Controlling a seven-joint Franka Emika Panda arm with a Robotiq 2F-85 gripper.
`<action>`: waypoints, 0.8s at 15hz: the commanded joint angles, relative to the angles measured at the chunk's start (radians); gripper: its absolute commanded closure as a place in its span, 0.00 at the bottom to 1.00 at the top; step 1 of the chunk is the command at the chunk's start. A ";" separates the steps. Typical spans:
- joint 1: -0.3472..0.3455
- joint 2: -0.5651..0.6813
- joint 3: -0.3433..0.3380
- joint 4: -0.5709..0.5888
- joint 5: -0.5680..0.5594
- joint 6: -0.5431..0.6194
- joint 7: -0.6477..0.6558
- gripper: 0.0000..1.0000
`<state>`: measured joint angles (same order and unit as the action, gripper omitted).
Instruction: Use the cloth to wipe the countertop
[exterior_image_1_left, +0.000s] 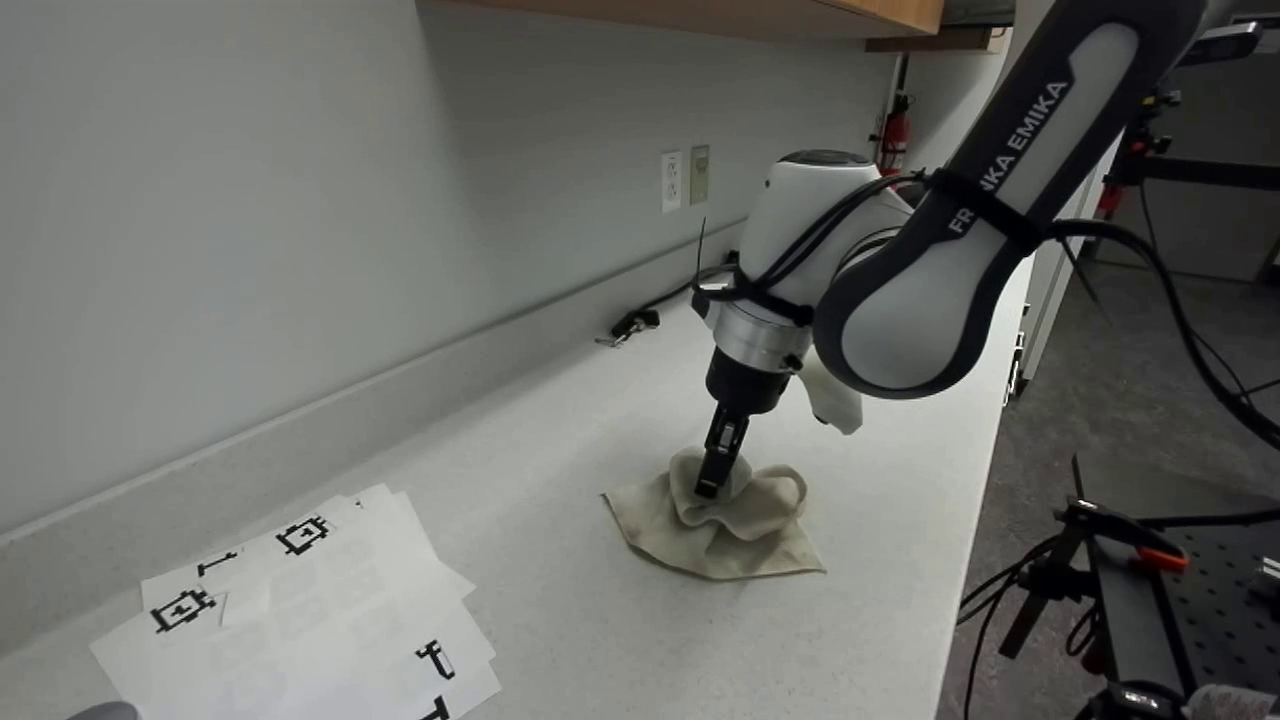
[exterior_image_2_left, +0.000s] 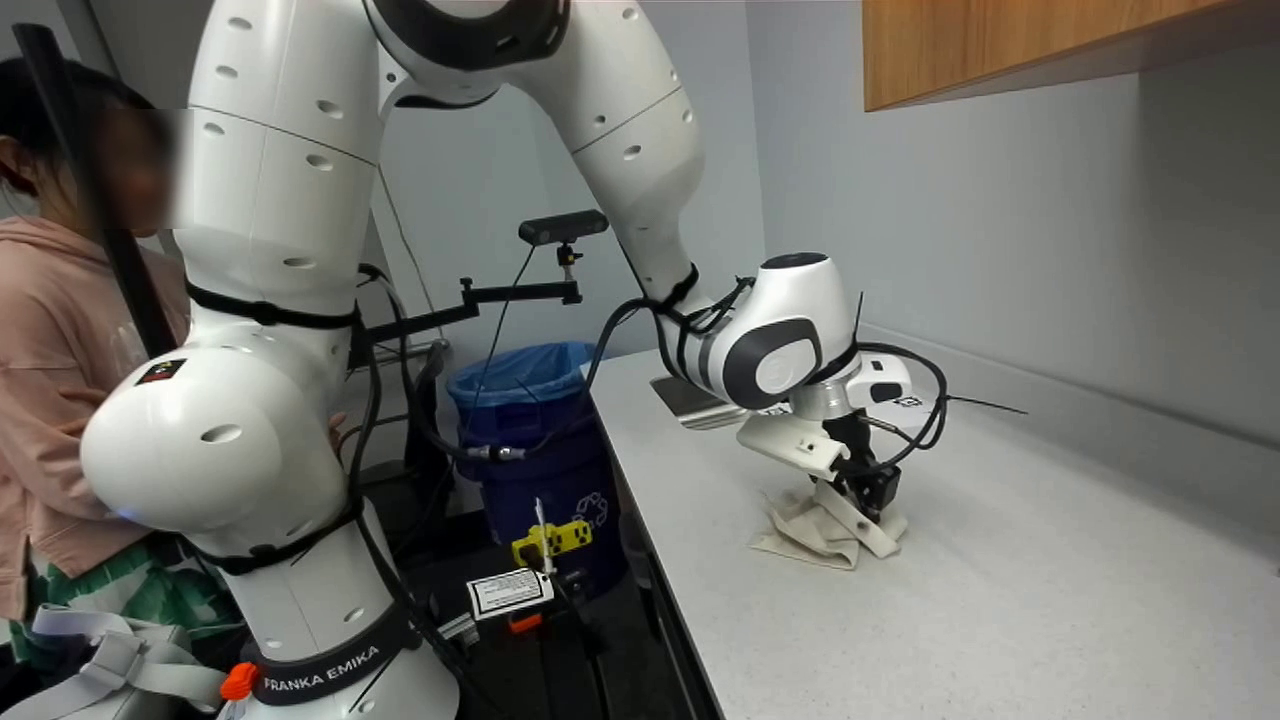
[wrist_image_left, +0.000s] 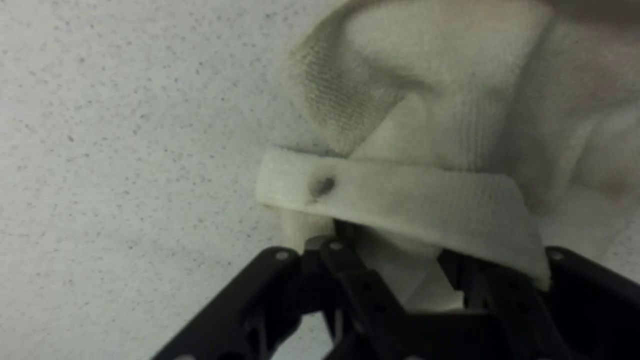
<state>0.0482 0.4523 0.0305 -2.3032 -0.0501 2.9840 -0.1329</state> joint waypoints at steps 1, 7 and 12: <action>0.014 0.003 -0.030 0.001 -0.023 0.052 0.036 0.85; 0.148 -0.045 -0.206 -0.004 -0.133 0.125 0.079 0.98; 0.422 -0.032 -0.546 0.030 -0.225 0.217 0.144 0.99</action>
<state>0.3034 0.4098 -0.3229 -2.2944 -0.2204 3.1501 -0.0433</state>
